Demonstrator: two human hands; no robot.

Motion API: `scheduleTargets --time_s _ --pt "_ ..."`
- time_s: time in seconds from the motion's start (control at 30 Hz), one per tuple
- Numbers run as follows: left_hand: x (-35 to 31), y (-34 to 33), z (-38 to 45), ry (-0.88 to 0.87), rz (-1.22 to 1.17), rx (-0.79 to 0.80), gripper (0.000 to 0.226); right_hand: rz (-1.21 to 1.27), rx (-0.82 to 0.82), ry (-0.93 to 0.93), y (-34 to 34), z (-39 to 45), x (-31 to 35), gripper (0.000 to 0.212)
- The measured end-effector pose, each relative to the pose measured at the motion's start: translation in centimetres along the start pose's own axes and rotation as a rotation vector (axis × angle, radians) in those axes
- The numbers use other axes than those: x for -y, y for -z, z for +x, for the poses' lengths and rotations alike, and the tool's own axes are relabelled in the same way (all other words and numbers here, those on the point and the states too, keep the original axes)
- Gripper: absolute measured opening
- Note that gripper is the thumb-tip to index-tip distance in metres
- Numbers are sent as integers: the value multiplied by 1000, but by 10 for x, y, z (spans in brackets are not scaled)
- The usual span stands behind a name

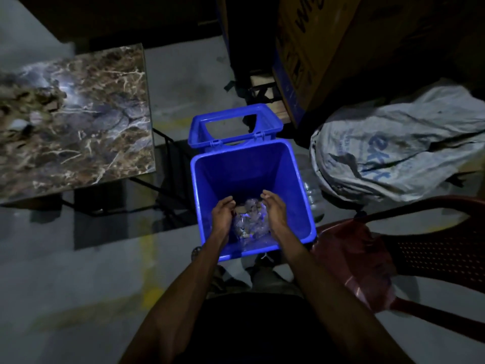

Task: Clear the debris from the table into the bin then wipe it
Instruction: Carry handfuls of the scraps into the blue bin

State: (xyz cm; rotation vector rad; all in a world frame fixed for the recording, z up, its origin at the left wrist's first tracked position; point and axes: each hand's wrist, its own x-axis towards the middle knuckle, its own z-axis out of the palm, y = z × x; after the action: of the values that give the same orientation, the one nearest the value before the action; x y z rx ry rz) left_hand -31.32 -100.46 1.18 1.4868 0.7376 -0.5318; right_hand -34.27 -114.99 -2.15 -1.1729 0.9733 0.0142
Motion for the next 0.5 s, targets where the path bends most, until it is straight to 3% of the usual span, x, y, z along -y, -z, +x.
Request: scheduleTargets --time_s 0.23,0.5 --pt "-4 35 -17 -19 -141 -13 29 16 106 21 -22 -34 -2 22" --pt "-5 114 -37 -117 -302 72 21 -155 292 124 -98 -97 -21 24"
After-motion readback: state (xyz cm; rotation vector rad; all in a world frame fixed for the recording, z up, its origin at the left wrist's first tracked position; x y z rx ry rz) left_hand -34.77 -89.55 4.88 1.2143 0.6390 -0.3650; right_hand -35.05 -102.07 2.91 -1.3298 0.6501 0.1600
